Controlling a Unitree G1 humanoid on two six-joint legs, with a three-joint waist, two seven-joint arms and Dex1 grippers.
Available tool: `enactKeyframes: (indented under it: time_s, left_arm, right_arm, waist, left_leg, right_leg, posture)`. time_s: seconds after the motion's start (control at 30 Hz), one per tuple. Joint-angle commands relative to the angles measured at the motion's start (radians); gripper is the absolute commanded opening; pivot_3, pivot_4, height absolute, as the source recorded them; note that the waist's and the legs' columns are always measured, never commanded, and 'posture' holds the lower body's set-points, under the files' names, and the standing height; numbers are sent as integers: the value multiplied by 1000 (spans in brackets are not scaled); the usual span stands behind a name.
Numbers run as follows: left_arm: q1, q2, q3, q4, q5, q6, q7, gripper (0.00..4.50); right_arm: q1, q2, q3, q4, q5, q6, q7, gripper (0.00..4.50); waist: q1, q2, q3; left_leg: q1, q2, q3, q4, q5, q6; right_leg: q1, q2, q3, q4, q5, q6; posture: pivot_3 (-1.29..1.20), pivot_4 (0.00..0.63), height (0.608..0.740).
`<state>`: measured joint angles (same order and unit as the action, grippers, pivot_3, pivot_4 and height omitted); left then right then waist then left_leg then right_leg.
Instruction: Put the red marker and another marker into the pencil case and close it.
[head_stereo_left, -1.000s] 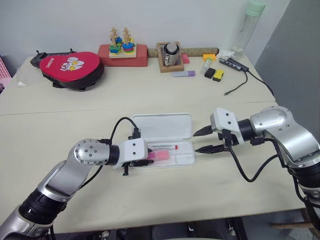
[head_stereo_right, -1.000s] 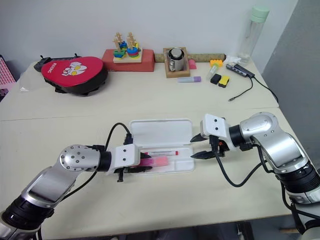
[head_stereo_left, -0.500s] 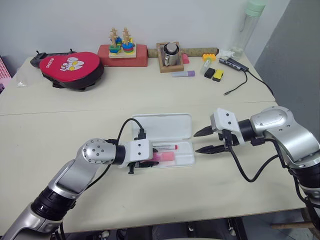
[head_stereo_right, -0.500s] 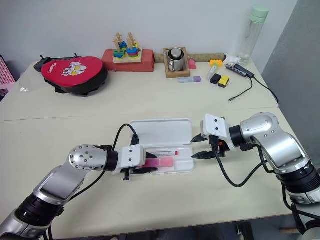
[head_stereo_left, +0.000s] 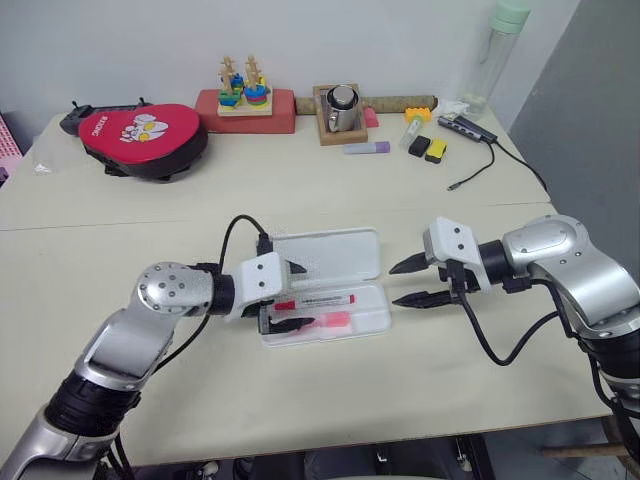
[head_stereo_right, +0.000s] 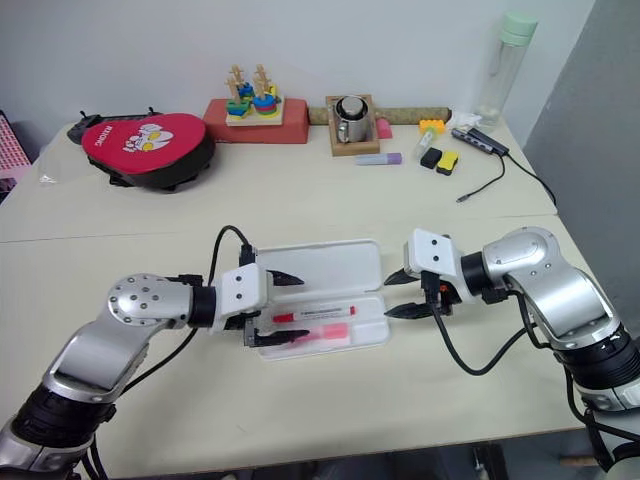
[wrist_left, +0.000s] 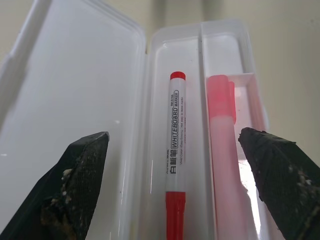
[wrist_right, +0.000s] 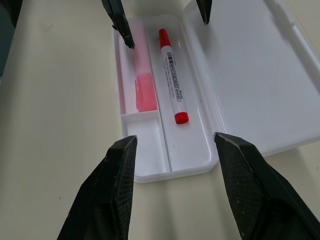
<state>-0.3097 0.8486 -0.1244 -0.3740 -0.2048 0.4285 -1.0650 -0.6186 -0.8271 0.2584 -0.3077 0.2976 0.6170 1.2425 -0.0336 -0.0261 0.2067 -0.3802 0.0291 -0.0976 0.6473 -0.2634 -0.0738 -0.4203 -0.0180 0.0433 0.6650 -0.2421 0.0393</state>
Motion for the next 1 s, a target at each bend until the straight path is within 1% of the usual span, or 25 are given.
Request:
enactKeyframes:
  time_s: [0.03, 0.1, 0.23, 0.4, 0.53, 0.67, 0.77, 0.9, 1.0]
  left_arm:
    - [32, 37, 98, -70, -54, 33, 6, 4428]
    - [38, 31, 96, -81, -48, 36, 31, 4428]
    - [38, 3, 40, -95, -9, 32, 73, 4428]
    - [27, -19, 21, -109, -23, 60, 91, 4428]
    - [-2, -46, 92, -103, -103, 151, 124, 4428]
    - [-3, -71, 222, -132, -233, 260, 160, 4428]
    - [18, -57, 308, -156, -307, 317, 169, 4428]
    - [8, -38, 364, -175, -357, 379, 206, 4428]
    - [2, -18, 363, -190, -358, 377, 218, 4428]
  right_arm:
    - [-18, -6, -28, 0, 3, -24, -3, 2569]
    - [-20, -4, -25, 4, 2, -28, -5, 2569]
    - [-23, 2, -21, 8, 2, -30, -9, 2569]
    - [-26, 8, -18, 16, -5, -32, -17, 2569]
    - [-34, 18, -18, 66, -46, -44, -64, 2569]
    - [-49, 30, -25, 130, -89, -70, -111, 2569]
    - [-64, 50, -35, 191, -123, -90, -166, 2569]
    - [-95, 77, -47, 294, -174, -119, -242, 2569]
    - [-107, 87, -51, 340, -190, -139, -262, 2569]
  waist:
    - [0, 0, 0]
    - [1, 0, 0]
    - [4, 0, 0]
    - [2, 0, 0]
    - [1, 0, 0]
    - [1, 0, 0]
    - [-1, 0, 0]
    - [-1, 0, 0]
    - [-1, 0, 0]
  left_leg:
    - [0, 0, 0, 0, 0, 0]
    - [0, 0, 0, 0, 0, 0]
    - [0, 0, 0, 0, 0, 0]
    - [0, 0, 0, 1, 0, 0]
    - [0, 0, 0, 1, 0, 0]
    - [0, 0, 0, 1, 0, 0]
    - [0, 0, 0, 1, 0, 0]
    - [0, 0, 0, 1, 0, 0]
    - [0, 0, 0, 1, 0, 0]
  right_leg:
    - [0, 0, 0, 0, 0, 0]
    - [0, 0, 0, 0, 0, 0]
    - [0, 0, 0, 0, 0, 0]
    - [0, 0, 0, 0, 1, -1]
    - [0, 0, 0, 0, 1, -1]
    - [0, 0, 0, 0, 1, -1]
    - [0, 0, 0, 0, 1, -1]
    - [0, 0, 0, 0, 1, -1]
    - [0, 0, 0, 0, 1, -1]
  posture:
    - [0, 150, 740]
    - [0, 150, 740]
    - [0, 150, 740]
    - [0, 150, 740]
    - [0, 150, 740]
    - [0, 150, 740]
    - [0, 150, 740]
    - [0, 150, 740]
    - [0, 150, 740]
